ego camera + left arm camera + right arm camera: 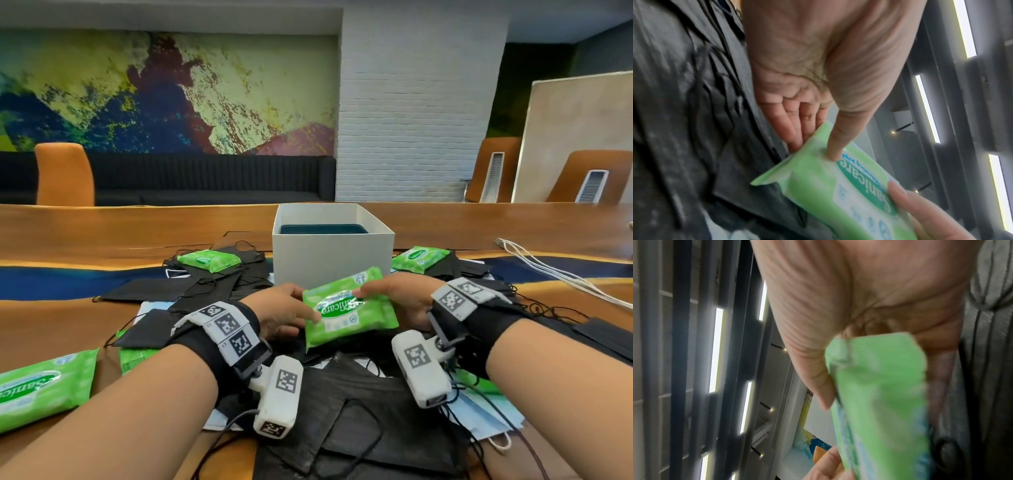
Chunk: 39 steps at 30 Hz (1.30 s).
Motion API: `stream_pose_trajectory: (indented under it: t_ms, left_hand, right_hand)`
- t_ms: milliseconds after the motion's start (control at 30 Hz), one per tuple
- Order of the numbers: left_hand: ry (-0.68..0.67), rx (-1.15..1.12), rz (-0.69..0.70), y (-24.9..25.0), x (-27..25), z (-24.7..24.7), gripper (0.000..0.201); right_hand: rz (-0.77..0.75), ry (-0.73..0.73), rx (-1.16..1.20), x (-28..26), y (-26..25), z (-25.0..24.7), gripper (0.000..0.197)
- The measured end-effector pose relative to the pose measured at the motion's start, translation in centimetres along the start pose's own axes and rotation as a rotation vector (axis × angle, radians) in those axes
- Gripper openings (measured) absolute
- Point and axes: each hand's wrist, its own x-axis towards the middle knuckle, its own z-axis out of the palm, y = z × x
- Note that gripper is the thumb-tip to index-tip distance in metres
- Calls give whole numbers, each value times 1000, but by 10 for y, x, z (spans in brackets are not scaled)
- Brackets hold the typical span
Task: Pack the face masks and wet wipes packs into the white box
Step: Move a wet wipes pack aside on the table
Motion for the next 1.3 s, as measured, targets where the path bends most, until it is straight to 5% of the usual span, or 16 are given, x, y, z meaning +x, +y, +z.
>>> stream_pose_trajectory:
  t_ms: [100,200,333,533,733,833,900,1033,1300]
  left_hand:
    - [-9,-117,78,10,-2,16,28]
    - [-65,-79,117,21,-5,33,20]
    - [16,325,142,24,-1,35,34]
    - [-2,730,94,22,2,37,56]
    - [-54,909,21,24,-1,44,74]
    - [-71,1038,15,27,-1,46,77]
    - [-50,1079,23,28,0,47,69]
    - [42,1050,85,30,-1,44,37]
    - [227,734,236,47,-25,18,14]
  right_hand:
    - [-48,-6,-36,-12,-4,-14,36]
    - [-123,172,-150,-25,-6,-41,17]
    - [-142,523,-217,-38,-4,-102,54]
    - [35,781,-276,-62,19,-155,38]
    - [189,616,-435,-54,40,-153,17]
    - [261,668,-467,-56,47,-144,39]
    - [270,626,-572,-60,46,-137,58]
    - [253,579,-621,-66,42,-131,66]
    - [37,488,-678,-82,18,-112,44]
